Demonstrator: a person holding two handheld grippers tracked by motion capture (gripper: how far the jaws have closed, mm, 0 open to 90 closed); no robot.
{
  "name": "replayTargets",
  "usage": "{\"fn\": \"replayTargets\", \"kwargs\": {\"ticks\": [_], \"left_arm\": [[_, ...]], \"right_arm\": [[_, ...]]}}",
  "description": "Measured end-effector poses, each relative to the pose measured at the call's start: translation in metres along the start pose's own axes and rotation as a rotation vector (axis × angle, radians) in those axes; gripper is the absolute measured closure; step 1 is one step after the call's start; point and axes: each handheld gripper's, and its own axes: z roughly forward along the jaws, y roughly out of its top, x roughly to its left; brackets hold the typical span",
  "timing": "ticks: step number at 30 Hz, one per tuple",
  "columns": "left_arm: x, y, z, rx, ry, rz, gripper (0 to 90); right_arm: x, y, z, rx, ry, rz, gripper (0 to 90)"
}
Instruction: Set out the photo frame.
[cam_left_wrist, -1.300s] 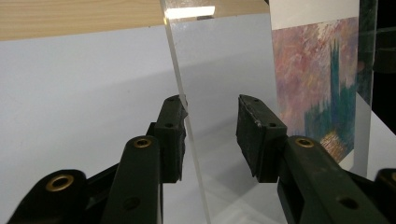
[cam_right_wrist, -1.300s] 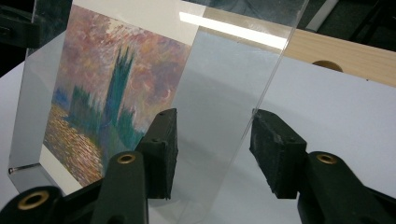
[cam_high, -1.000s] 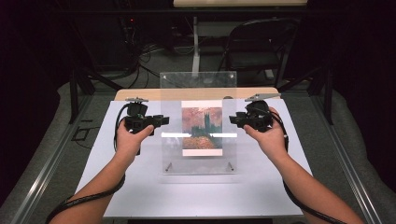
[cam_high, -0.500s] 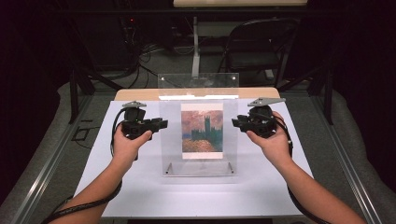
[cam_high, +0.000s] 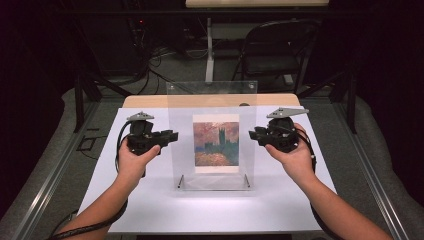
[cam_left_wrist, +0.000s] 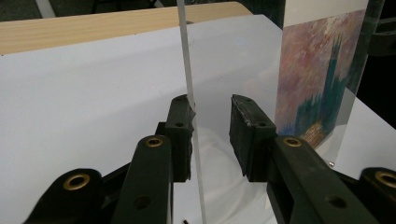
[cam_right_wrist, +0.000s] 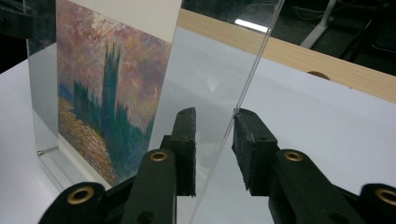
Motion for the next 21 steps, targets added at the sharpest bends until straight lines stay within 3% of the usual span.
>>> {"fn": "replayTargets", "kwargs": {"ticks": [15, 21], "left_arm": [[-0.008, -0.01, -0.012, -0.008, -0.009, 0.032, 69.9], [-0.01, -0.015, -0.016, -0.018, -0.021, 0.027, 69.9]], "right_arm": [[0.008, -0.005, -0.013, 0.003, 0.013, -0.028, 73.4], [0.011, -0.008, -0.018, 0.0, 0.022, -0.041, 72.9]]}}
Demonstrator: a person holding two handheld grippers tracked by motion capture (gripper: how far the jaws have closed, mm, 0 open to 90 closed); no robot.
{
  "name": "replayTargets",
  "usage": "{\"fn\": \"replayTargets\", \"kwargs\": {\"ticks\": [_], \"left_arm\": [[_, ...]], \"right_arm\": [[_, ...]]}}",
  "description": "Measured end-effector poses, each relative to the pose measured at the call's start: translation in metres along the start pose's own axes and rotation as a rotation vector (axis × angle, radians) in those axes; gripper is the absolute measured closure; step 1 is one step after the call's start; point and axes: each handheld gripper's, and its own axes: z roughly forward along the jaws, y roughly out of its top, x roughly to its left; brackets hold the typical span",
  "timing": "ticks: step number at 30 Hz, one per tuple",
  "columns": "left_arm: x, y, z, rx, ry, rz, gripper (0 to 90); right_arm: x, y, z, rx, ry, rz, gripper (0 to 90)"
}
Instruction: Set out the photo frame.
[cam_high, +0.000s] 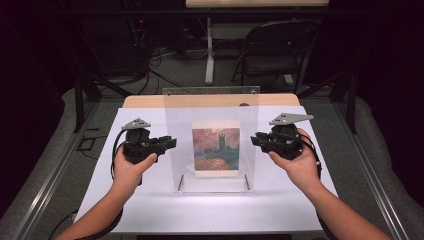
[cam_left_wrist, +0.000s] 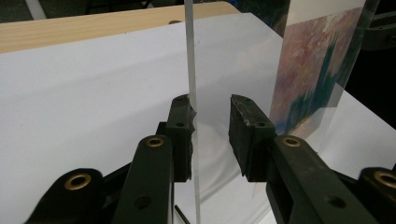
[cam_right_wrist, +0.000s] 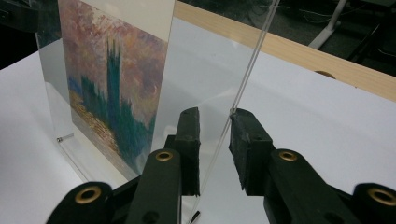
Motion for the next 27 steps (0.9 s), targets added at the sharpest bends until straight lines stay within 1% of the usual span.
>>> {"fn": "replayTargets", "kwargs": {"ticks": [2, 6, 7, 8, 10, 15, 16, 18, 22, 27], "left_arm": [[-0.002, -0.002, -0.001, -0.003, 0.007, -0.001, 69.8], [-0.007, -0.004, -0.004, -0.005, 0.013, 0.005, 69.3], [-0.008, -0.005, -0.004, -0.003, 0.017, 0.002, 69.1], [-0.01, -0.006, -0.005, -0.002, 0.025, 0.008, 69.0], [-0.011, -0.007, -0.007, -0.001, 0.025, 0.01, 68.7], [-0.015, -0.012, -0.01, -0.002, 0.018, 0.022, 68.2], [-0.016, -0.013, -0.011, -0.007, 0.02, 0.017, 68.2], [-0.016, -0.015, -0.012, -0.006, 0.009, 0.02, 68.1], [-0.019, -0.02, -0.015, -0.019, 0.002, 0.024, 67.9], [-0.023, -0.027, -0.019, -0.021, -0.009, 0.03, 66.8]], "right_arm": [[0.001, -0.001, -0.001, -0.007, 0.003, 0.001, 72.0], [0.005, -0.003, -0.003, -0.001, 0.001, -0.003, 70.8], [0.006, -0.004, -0.004, -0.002, 0.001, -0.001, 70.7], [0.007, -0.004, -0.004, -0.001, 0.0, -0.002, 70.5], [0.009, -0.005, -0.005, -0.006, -0.001, -0.008, 70.4], [0.013, -0.008, -0.01, -0.005, 0.003, -0.006, 70.5], [0.014, -0.009, -0.011, -0.006, 0.004, -0.009, 70.6], [0.016, -0.011, -0.013, -0.007, 0.005, -0.012, 70.8], [0.018, -0.014, -0.017, -0.015, 0.017, -0.008, 71.0], [0.023, -0.02, -0.022, -0.016, 0.028, -0.006, 70.9]]}}
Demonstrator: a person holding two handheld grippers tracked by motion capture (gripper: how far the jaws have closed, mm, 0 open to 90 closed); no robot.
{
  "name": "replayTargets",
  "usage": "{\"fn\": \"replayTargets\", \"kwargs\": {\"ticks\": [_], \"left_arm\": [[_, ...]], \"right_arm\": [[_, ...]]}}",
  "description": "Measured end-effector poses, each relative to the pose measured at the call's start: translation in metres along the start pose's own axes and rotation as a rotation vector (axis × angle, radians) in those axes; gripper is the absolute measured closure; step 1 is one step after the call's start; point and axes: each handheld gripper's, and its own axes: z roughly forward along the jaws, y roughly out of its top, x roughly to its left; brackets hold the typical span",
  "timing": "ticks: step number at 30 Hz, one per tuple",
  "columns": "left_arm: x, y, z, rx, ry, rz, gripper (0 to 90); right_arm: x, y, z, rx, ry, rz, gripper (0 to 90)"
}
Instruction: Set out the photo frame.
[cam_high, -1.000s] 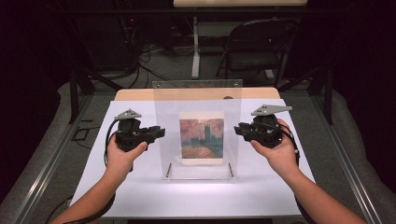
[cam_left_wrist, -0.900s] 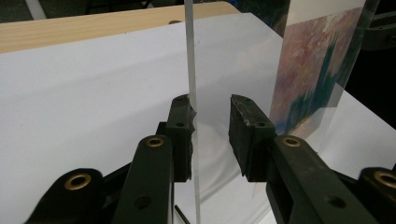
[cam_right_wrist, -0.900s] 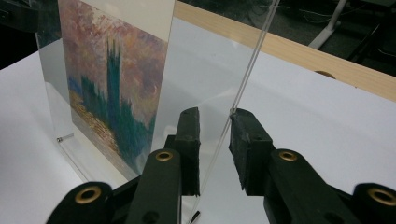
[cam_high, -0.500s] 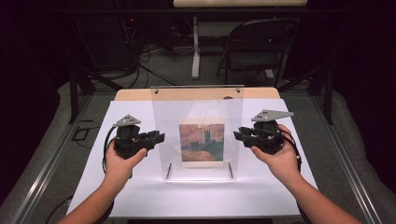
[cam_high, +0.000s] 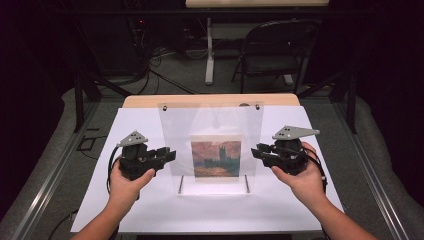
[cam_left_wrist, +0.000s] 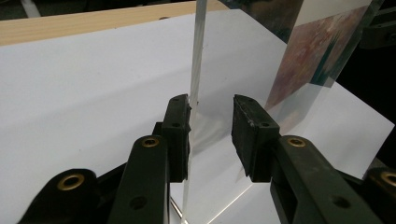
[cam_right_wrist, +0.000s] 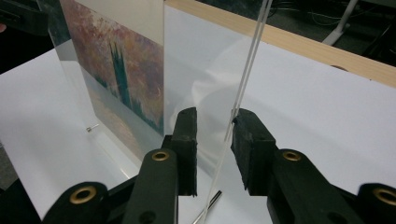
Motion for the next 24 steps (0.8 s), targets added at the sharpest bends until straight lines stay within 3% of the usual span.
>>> {"fn": "replayTargets", "kwargs": {"ticks": [14, 22, 24], "left_arm": [[-0.001, -0.011, -0.001, 0.001, 0.019, 0.008, 63.5], [0.003, -0.023, -0.006, -0.022, 0.012, -0.03, 54.2], [0.005, -0.026, -0.008, -0.029, 0.023, -0.023, 50.8]], "right_arm": [[0.003, -0.009, -0.003, -0.03, 0.005, 0.001, 69.1], [-0.001, -0.017, -0.004, -0.025, 0.015, 0.025, 59.0], [-0.002, -0.02, -0.006, -0.034, 0.009, 0.027, 55.4]]}}
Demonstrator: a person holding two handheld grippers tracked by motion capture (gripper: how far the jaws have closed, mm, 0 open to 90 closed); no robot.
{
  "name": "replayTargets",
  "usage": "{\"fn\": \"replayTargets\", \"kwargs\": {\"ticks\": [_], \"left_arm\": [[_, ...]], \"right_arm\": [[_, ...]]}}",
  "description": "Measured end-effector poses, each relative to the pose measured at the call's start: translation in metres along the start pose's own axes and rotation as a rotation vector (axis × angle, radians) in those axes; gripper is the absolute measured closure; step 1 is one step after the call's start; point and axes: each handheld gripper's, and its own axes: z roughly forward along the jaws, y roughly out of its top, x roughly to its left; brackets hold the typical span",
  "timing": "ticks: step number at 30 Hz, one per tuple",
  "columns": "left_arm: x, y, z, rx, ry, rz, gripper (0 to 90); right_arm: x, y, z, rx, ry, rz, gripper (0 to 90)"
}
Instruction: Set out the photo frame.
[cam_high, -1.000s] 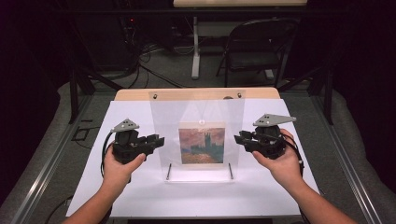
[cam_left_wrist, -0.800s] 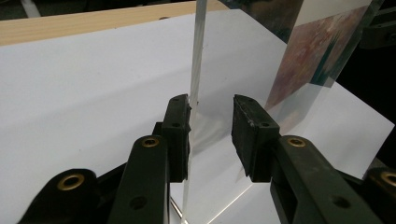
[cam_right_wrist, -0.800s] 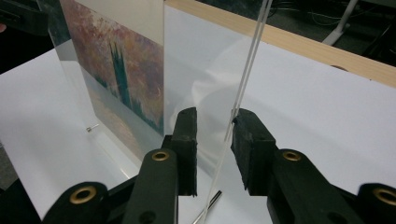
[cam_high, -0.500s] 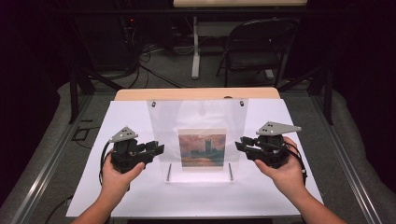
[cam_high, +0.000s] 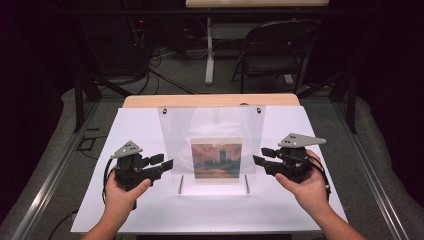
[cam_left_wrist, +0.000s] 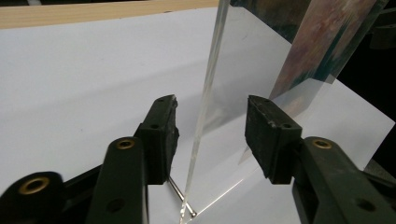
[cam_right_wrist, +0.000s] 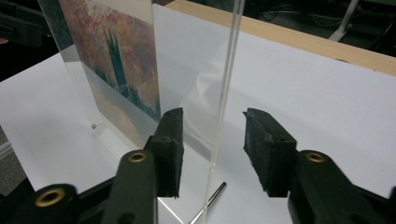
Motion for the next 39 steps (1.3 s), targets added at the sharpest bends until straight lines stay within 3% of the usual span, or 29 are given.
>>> {"fn": "replayTargets", "kwargs": {"ticks": [7, 12, 19, 22, 27, 39], "left_arm": [[0.011, -0.017, -0.005, -0.021, 0.044, -0.026, 41.5], [0.021, -0.034, -0.006, -0.023, 0.097, -0.026, 39.3], [0.034, -0.054, -0.002, -0.02, 0.142, -0.025, 38.2], [0.038, -0.062, 0.003, -0.011, 0.161, -0.024, 37.8], [0.045, -0.074, 0.011, -0.017, 0.161, -0.035, 37.8], [0.052, -0.09, 0.024, 0.015, 0.192, -0.01, 37.7]], "right_arm": [[-0.004, -0.017, -0.008, -0.041, -0.038, 0.006, 46.8], [-0.006, -0.033, -0.011, -0.063, -0.096, -0.009, 42.9], [-0.015, -0.063, -0.003, -0.034, -0.154, 0.008, 40.5], [-0.017, -0.076, 0.003, -0.017, -0.158, 0.041, 40.4], [-0.02, -0.096, 0.014, 0.004, -0.177, 0.048, 40.4], [-0.021, -0.111, 0.025, 0.021, -0.175, 0.048, 40.5]]}}
